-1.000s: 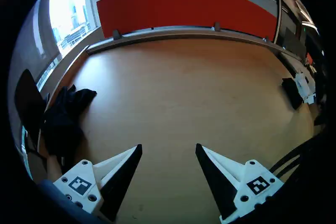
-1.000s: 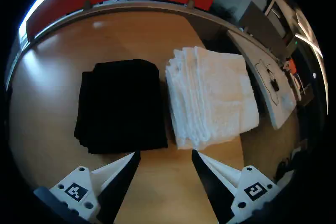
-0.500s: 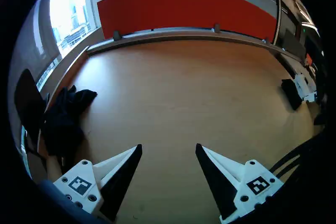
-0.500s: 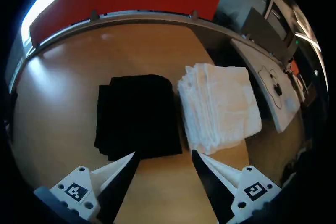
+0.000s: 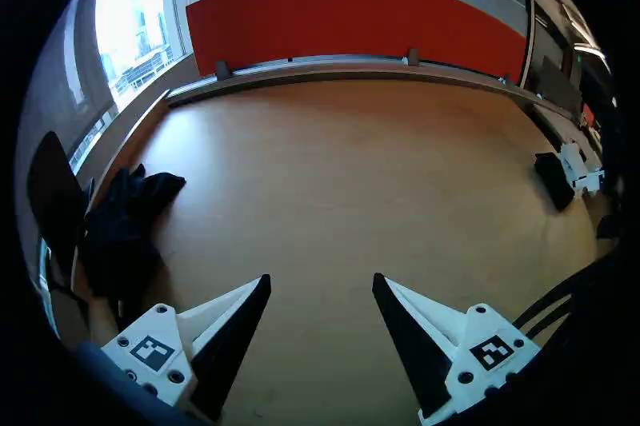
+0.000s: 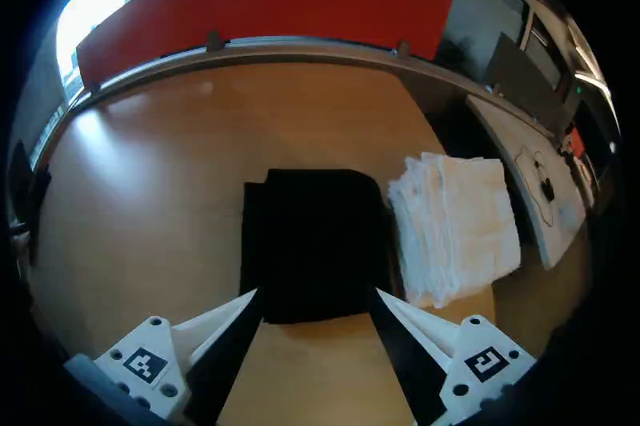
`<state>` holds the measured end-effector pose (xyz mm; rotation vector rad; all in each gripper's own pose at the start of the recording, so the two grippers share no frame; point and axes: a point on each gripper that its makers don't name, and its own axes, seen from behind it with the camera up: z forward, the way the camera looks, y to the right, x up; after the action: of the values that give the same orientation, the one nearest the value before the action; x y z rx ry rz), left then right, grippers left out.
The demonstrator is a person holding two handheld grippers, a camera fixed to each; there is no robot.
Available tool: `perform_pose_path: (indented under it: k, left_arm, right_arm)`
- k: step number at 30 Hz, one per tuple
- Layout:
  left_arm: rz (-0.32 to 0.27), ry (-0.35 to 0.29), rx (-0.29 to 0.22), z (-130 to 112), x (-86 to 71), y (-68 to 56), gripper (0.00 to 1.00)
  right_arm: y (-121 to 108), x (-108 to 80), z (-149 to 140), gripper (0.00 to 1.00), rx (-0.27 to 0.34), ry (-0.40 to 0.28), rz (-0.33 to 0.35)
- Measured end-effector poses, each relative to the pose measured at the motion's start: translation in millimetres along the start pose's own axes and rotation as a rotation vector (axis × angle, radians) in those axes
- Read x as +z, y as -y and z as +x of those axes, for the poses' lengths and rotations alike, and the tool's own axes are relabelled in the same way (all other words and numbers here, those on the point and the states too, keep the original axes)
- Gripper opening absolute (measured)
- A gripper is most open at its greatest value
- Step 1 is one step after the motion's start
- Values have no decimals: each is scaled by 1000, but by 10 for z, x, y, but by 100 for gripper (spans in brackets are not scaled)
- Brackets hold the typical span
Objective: Fold towel
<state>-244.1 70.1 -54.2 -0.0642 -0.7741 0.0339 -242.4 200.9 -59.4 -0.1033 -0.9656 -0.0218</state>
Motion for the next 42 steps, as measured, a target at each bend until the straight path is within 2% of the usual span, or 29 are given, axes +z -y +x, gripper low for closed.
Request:
perform_pose_path:
  k: [18,32,42]
  left_arm:
    - [0,-16,-14,45,4,33,94]
    - [-4,-36,-26,129,-3,50,94]
    - [-9,-52,-33,193,7,48,94]
  right_arm:
    - [785,-64,261,94,2,-57,129]
    - [1194,-169,421,94,18,-104,205]
    - [1400,-202,408,94,28,-117,236]
